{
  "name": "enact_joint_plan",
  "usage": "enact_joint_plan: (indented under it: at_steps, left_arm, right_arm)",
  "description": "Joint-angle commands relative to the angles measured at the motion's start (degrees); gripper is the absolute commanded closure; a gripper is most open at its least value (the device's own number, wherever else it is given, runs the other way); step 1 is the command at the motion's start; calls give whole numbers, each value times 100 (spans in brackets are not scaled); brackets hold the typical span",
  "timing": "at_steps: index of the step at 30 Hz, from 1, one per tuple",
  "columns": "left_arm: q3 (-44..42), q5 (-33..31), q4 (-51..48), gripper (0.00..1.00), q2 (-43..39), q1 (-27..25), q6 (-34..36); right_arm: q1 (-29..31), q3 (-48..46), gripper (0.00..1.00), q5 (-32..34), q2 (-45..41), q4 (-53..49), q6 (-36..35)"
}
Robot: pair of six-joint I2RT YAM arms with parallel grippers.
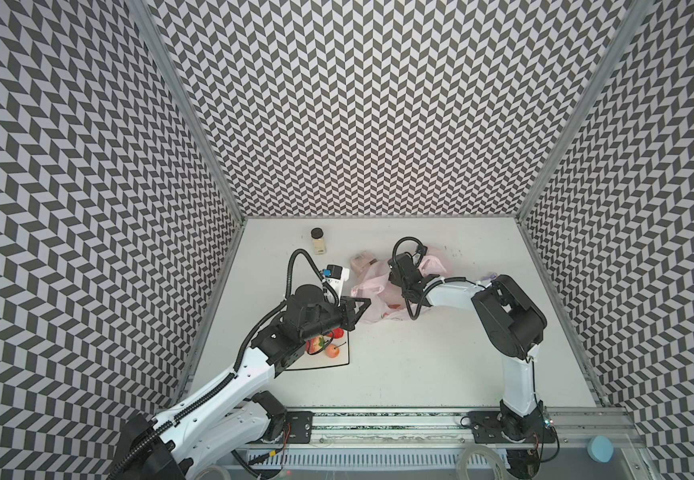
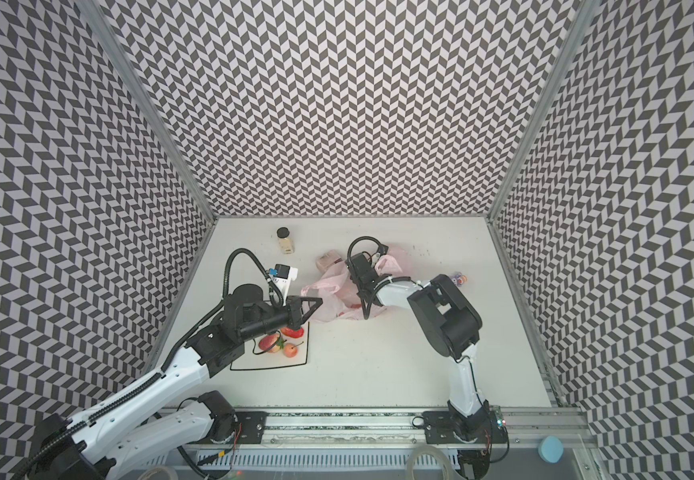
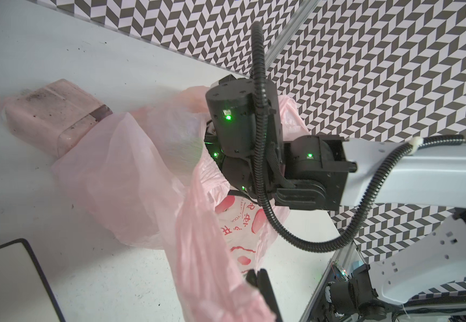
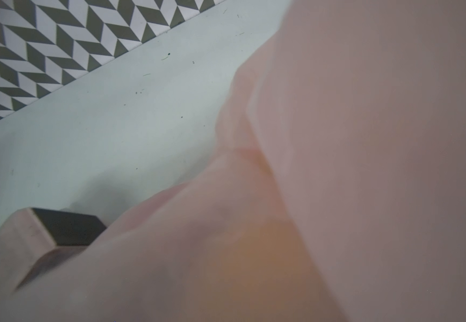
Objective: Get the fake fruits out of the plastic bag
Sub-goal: 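Push the right gripper into the bag and close on a yellow fruit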
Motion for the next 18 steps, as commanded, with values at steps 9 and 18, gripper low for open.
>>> enact_joint_plan:
  at_steps: [9, 18]
  left_arm:
    - [-52, 171, -109, 100, -156, -35, 141]
    - [-208, -327, -89, 100, -259, -26, -42]
  right_arm:
    - [-161, 540, 27, 138, 544, -19, -26]
    - [-173, 325, 63, -490, 27, 188, -618]
